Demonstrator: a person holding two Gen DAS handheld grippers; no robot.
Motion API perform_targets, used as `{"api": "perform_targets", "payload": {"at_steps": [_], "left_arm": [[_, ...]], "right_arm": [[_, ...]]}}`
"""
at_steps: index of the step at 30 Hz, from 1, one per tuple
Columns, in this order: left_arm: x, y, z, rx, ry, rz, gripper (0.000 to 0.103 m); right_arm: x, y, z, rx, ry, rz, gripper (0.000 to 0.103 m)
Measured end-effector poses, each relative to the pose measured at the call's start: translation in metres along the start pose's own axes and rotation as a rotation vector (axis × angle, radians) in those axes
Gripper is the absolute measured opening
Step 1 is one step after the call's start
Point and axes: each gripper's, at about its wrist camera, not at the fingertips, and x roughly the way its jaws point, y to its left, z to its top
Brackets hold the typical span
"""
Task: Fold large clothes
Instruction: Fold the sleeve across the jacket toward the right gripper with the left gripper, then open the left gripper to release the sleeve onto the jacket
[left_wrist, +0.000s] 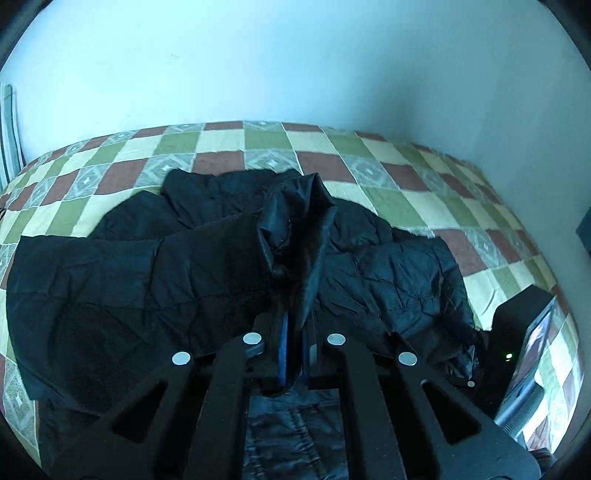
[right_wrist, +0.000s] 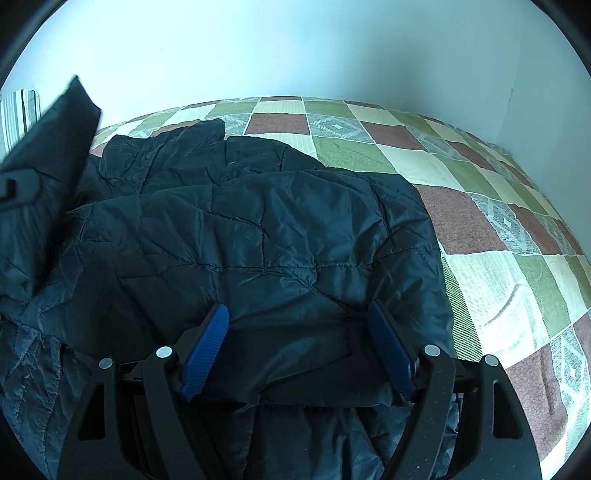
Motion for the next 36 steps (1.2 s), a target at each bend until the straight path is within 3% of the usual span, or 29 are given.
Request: {"api": "perform_targets", "payload": {"at_steps": [17,19,21,23,30,36], "left_arm": [[0.040,-0.026,-0.021,0.067,0.049,0.064,0.006],[0.037,-0.027,-0.021,0.077,0.046,0.065,0.010],[0.031,-0.026,-0.021,0.067,0.045,0.053,0.022],[0.023,-0.023,-0.022,0.054,0.047,0.040,0.045],[-0.032,0.022,-0.032,-0.003,-0.003,0.073,0.055],[-0.075,0.092,-0.041,-0.098,-0.052,0.178,0.056]], "right_arm": [[0.000,0.000,0.001,0.002,0.001,0.004,0.078],[0.000,0.000,0.001,0.002,0.000,0.004,0.078],[0.000,0.000,0.001,0.002,0.001,0.004,0.078],[0.000,0.000,0.001,0.002,0.002,0.003,0.078],[-0.015,-0.003,0.007,0.029,-0.014,0.023,0.078],[-0.043,0.003,0.020,0.100,-0.027,0.107,0.078]]}}
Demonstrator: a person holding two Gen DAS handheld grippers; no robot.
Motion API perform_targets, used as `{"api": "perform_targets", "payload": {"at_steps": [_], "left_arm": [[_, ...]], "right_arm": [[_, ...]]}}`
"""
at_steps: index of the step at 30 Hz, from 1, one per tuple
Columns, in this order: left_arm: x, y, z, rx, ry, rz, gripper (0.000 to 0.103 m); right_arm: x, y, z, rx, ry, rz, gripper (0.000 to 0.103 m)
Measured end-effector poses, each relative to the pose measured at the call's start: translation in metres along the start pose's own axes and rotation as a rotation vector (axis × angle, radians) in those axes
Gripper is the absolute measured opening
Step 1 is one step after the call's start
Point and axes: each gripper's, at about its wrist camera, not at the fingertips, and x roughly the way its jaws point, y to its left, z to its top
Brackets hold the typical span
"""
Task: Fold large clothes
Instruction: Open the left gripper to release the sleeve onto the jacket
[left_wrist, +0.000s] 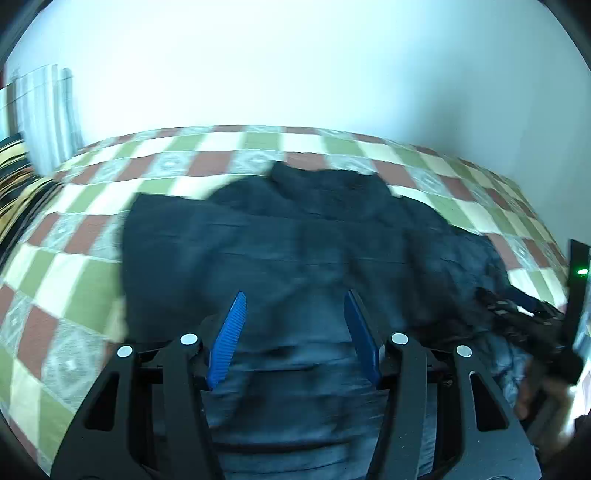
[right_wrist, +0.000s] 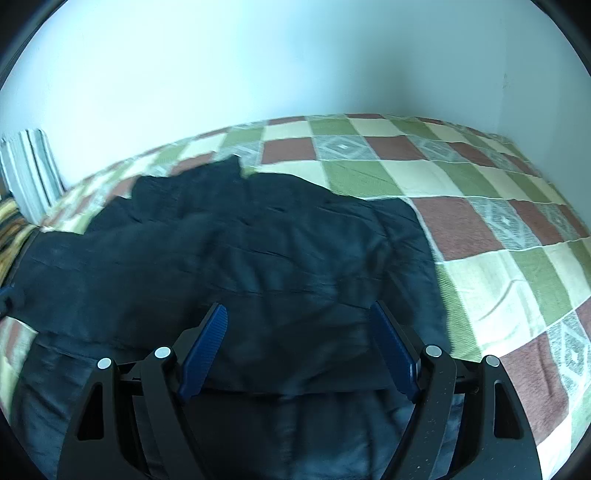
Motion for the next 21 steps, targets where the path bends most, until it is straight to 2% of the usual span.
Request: {"api": "perform_targets", "payload": {"at_steps": [5,9,13,14,15,18,21], "left_arm": [[-0.003,0.053,0.000,-0.049,-0.003,0.117,0.056],[-0.002,0.080,-0.002,-0.059,-0.014,0.206,0.056],[0.001,0.104,-0.006,-0.096,-0.003,0.231,0.056],[0.002,0.110,-0.007,-0.103,0.002,0.237,0.056],[0.002,0.113,-0.009,-0.105,0.004,0.241,0.056],[0.005,0.120,-0.011,-0.114,0.008,0.247,0.056],[0.007,0.123,-0.007,-0.124,0.003,0.245,0.056]], "right_arm": [[0.005,0.033,0.008,-0.056,0.016,0.028,0.078],[0.019,0.059,0.016,-0.085,0.040,0.058,0.078],[0.042,0.079,0.019,-0.090,0.106,0.114,0.078],[0.046,0.082,0.018,-0.092,0.115,0.120,0.072],[0.047,0.085,0.017,-0.096,0.119,0.117,0.049],[0.047,0.090,0.016,-0.102,0.119,0.117,0.030],[0.034,0.088,0.019,-0.129,0.066,0.089,0.025]]}}
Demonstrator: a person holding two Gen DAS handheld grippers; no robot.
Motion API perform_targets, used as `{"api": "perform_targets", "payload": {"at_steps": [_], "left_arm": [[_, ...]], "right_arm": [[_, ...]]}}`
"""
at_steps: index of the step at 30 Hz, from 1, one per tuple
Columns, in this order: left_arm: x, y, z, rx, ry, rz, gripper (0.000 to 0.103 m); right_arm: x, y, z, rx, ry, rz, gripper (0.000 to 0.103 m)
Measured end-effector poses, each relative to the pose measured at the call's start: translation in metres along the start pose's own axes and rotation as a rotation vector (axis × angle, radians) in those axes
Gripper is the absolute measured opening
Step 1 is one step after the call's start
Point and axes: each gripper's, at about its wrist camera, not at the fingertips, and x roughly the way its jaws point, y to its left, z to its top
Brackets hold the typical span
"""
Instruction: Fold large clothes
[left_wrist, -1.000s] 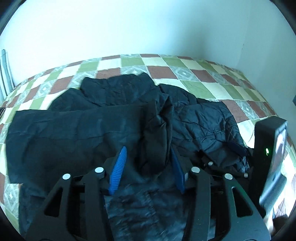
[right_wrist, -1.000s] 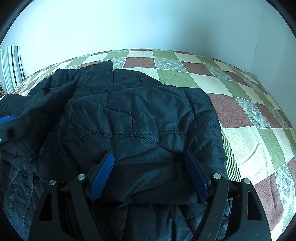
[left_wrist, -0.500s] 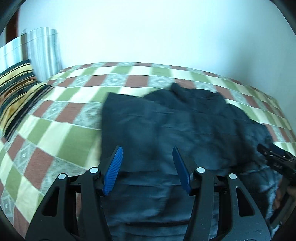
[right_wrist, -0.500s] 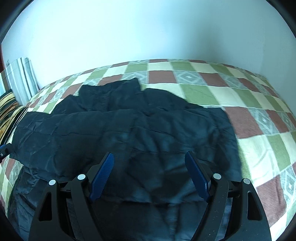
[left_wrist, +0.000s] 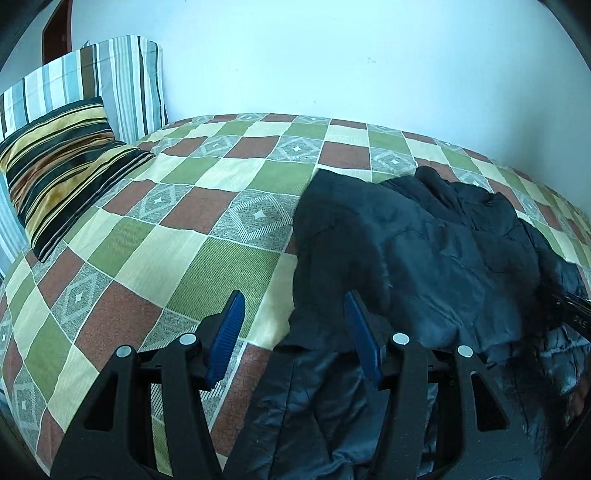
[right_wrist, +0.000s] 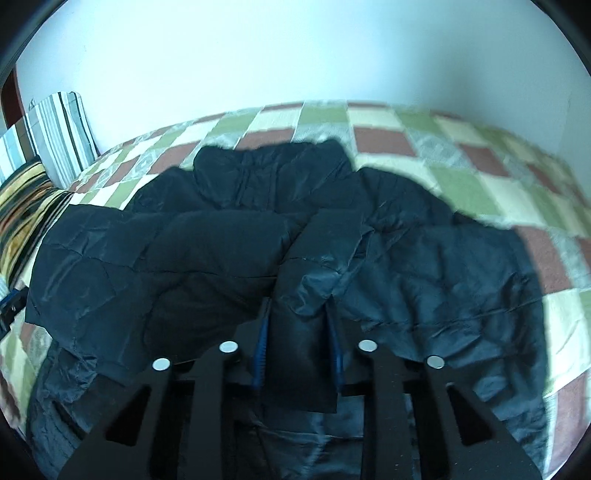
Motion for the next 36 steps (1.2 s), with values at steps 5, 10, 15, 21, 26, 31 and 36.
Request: {"api": "perform_targets", "payload": {"at_steps": [5,10,15,21,26,31,36], "left_arm": [[0.016,-0.014,0.009,0.022,0.006,-0.001,0.056],[0.043,-0.040,0.011,0.089,0.053,-0.004,0.056],[0.070,-0.051,0.000,0.129,0.121,0.008,0.058],[0.087,-0.055,-0.010,0.167,0.145,0.019,0.058],[0.070,-0.053,-0.004,0.146,0.127,0.027,0.056],[0.024,-0.060,0.010,0.128,0.028,-0.027,0.056],[0.022,-0.112,0.023,0.216,-0.014,-0.088,0.056]], "right_arm": [[-0.012,-0.021,0.000,0.005,-0.032,-0.071,0.025],[-0.001,-0.044,-0.007,0.041,0.017,-0.099,0.025],[0.017,-0.054,-0.016,0.054,0.088,-0.102,0.026],[0.036,-0.062,-0.025,0.092,0.128,-0.077,0.029],[0.023,-0.059,-0.023,0.082,0.103,-0.100,0.044],[-0.012,-0.060,-0.012,0.117,0.017,-0.107,0.053],[-0.002,-0.032,0.008,0.066,-0.009,-0.050,0.053]]}}
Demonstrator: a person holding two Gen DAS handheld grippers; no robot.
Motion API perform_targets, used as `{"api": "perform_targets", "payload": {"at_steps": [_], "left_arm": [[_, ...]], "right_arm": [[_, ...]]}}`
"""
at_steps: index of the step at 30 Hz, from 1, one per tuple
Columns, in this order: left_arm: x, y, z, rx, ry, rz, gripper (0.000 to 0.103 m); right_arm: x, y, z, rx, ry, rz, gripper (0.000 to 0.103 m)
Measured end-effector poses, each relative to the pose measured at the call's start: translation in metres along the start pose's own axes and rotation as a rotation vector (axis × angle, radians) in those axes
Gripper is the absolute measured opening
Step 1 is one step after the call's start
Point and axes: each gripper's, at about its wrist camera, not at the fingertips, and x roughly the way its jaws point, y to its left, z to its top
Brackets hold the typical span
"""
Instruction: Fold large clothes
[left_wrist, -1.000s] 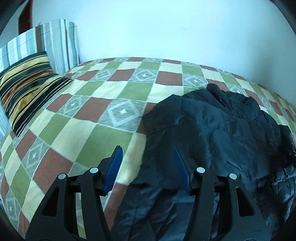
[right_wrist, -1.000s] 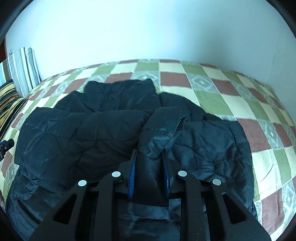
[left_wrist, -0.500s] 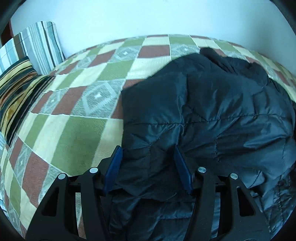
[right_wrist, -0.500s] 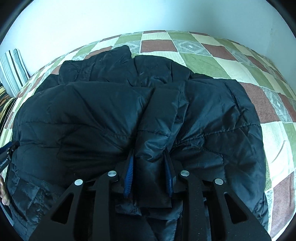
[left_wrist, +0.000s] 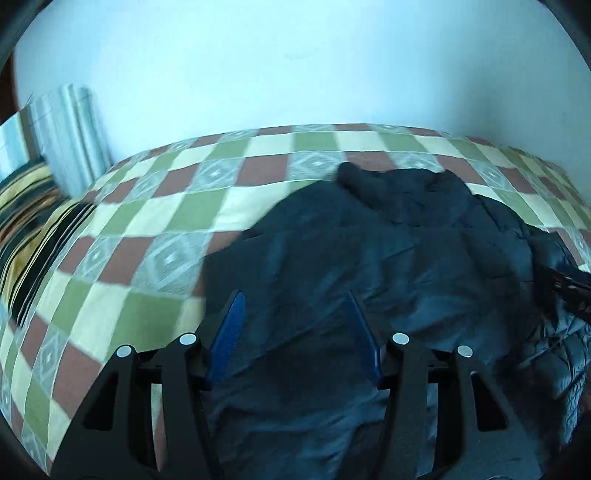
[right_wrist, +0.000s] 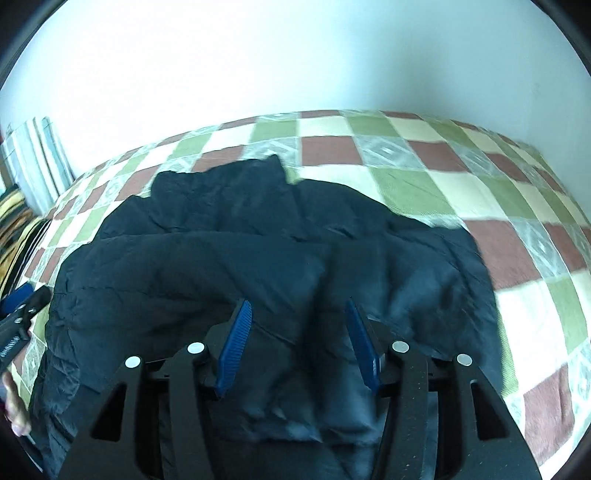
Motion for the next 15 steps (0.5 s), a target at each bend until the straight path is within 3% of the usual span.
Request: {"api": "perform_targets", "payload": {"at_steps": [4,9,15], "left_arm": [[0.033,-0.027,-0.001,0.024,0.064,-0.014,0.056],[0.067,-0.042,-0.017,0.080,0.148,0.024,0.057],[0.083,-0.044,-0.024,0.085,0.171,0.030,0.057]], "right_arm": [[0.023,0.019,0.001,-0.054,0.029,0.003,0.053],[0.055,0.022,-0.010,-0.070,0.115,-0.017,0.055],[0.064,0.030,-0.013,-0.100,0.097,-0.063,0.056]]}}
